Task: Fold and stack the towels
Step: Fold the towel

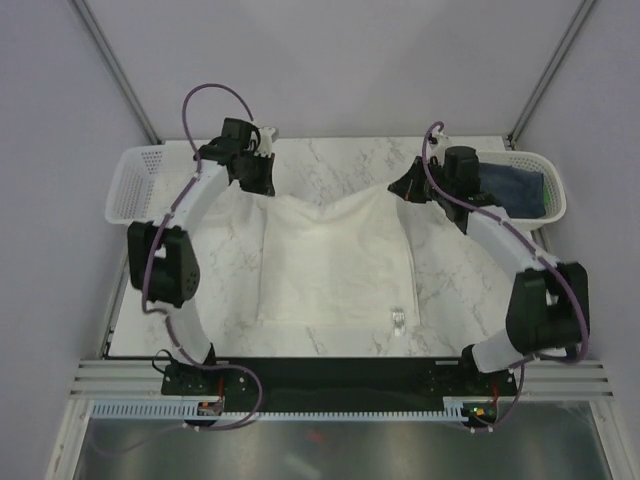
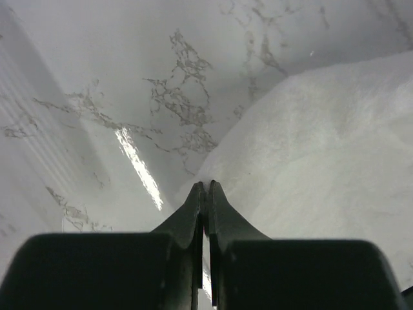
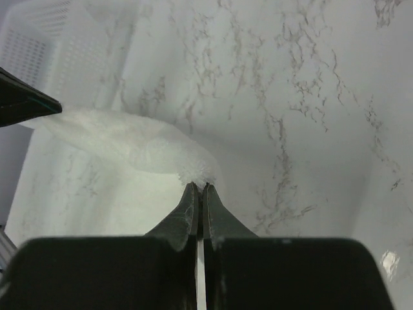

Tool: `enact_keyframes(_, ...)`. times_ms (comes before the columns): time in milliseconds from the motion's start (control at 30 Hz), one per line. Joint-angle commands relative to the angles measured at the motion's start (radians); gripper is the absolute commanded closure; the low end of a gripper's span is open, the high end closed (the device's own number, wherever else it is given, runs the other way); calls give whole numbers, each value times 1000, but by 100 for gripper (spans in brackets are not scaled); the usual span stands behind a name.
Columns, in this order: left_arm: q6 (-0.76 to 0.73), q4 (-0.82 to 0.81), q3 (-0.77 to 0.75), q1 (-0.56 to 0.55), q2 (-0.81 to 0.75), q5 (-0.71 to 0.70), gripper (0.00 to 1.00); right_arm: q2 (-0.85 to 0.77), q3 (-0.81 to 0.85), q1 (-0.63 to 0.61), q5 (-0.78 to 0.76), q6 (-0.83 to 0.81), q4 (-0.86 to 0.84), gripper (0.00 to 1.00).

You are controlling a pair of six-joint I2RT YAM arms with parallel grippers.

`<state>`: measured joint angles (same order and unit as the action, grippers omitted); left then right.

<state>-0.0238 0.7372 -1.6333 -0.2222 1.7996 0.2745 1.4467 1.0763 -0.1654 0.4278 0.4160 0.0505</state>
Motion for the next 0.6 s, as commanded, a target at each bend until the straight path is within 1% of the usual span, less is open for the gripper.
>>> enact_keyframes(0, -54, -59, -214, 7, 224, -83, 98, 212, 158, 7, 20, -88, -172, 100)
enact_keyframes(33, -60, -61, -258, 10, 274, -86, 98, 271, 201, 7, 37, -111, -164, 100)
enact_keyframes(67, -62, -59, -299, 15, 317, -90, 98, 375, 244, 7, 45, -153, -155, 100)
enact_keyframes(100, -59, -59, -372, 26, 364, -93, 98, 420, 333, 10, 42, -175, -118, 100)
enact_keyframes(133, -51, -62, -407, 32, 432, -96, 98, 463, 371, 10, 19, -193, -101, 100)
enact_keyframes(167, -44, -67, -437, 37, 466, -101, 98, 533, 440, 12, 3, -232, -86, 100)
enact_keyframes(200, -42, -68, -488, 47, 490, -106, 98, 561, 470, 15, -7, -246, -63, 100)
enact_keyframes(233, -39, -81, -506, 50, 533, -127, 98, 586, 494, 17, -44, -265, -54, 100)
enact_keyframes(300, -36, -101, -537, 63, 556, -132, 98, 629, 534, 18, -81, -325, -52, 100)
enact_keyframes(400, -33, -163, -524, 76, 575, -129, 98, 667, 568, 29, -148, -393, -52, 100)
enact_keyframes(467, -31, -199, -517, 80, 578, -135, 98, 693, 591, 40, -182, -407, -52, 100)
enact_keyframes(533, -34, -216, -519, 84, 583, -107, 98, 711, 611, 62, -169, -396, -52, 100)
enact_keyframes(567, -36, -217, -526, 87, 592, -94, 98, 740, 657, 72, -81, -388, -7, 100)
